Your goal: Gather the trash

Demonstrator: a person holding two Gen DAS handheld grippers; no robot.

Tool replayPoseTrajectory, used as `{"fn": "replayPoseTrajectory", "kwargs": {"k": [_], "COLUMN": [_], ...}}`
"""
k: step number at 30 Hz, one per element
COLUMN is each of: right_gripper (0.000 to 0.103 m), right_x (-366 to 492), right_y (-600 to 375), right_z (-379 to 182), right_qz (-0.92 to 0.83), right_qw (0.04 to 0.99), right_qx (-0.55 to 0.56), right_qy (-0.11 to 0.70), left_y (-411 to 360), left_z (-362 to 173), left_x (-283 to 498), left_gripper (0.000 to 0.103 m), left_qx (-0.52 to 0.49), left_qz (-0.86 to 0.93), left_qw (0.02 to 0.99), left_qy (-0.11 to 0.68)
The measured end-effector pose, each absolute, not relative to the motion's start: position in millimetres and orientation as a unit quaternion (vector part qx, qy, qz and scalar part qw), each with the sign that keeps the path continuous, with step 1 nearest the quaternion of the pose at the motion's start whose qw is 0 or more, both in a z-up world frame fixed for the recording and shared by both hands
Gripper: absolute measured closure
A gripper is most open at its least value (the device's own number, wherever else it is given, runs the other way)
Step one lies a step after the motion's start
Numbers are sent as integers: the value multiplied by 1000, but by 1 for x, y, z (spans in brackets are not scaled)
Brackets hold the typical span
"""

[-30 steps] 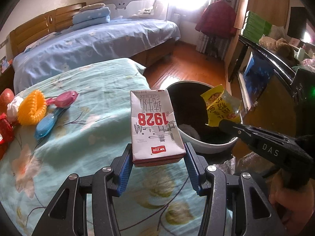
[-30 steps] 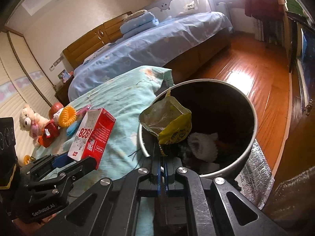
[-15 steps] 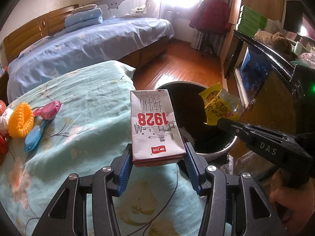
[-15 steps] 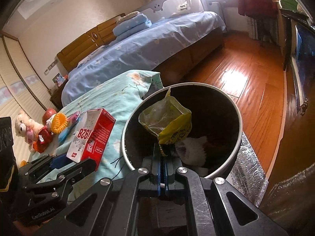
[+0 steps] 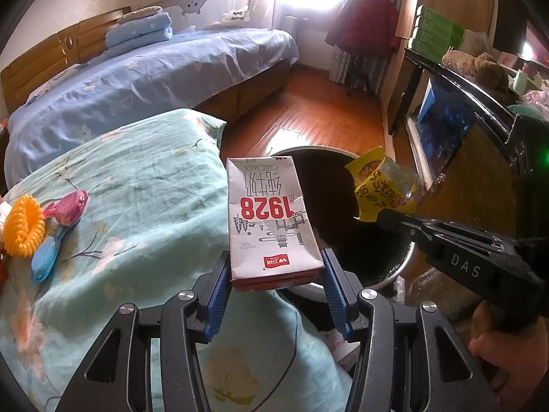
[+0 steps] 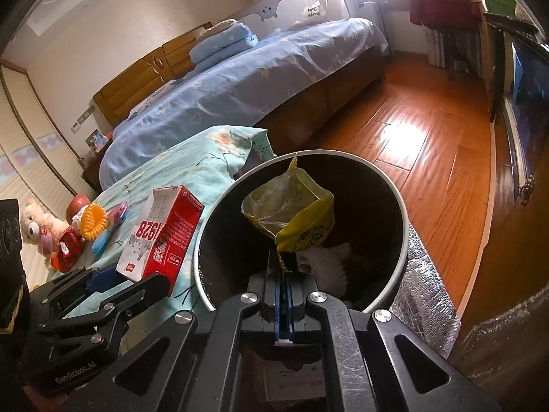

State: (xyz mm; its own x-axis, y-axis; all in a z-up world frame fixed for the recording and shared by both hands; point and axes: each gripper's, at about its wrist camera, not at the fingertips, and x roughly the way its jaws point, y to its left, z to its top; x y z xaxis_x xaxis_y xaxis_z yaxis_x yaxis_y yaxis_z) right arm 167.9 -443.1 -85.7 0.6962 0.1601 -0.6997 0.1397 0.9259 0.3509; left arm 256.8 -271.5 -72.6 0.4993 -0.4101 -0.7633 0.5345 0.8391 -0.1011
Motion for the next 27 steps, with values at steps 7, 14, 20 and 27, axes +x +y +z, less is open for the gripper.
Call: {"fn": "replayPoseTrajectory", "kwargs": {"k": [7,14,20,27], "right_gripper": [101,101,98,66], "right_x": [170,171,173,172], "right_y": [-446,-450,-452,-457], "right_z": [-86,-88,-87,-85], "right_qz": [3,2,1,-8], "right_qw": [899,897,896,895], "right_qx": [195,198,199,211], "right_qy": [391,394,396,393], "left_y": [-278,-283,-288,-281], "left_z": [-74,-75,-75,-72], "left_x": [264,269,272,269], "left_gripper": [54,54,53,43], "left_qx": [72,72,74,66], "left_qz": [-278,-280,-282,-282], "left_qw": [859,857,855,855], "left_qy": [423,427,429,430]}}
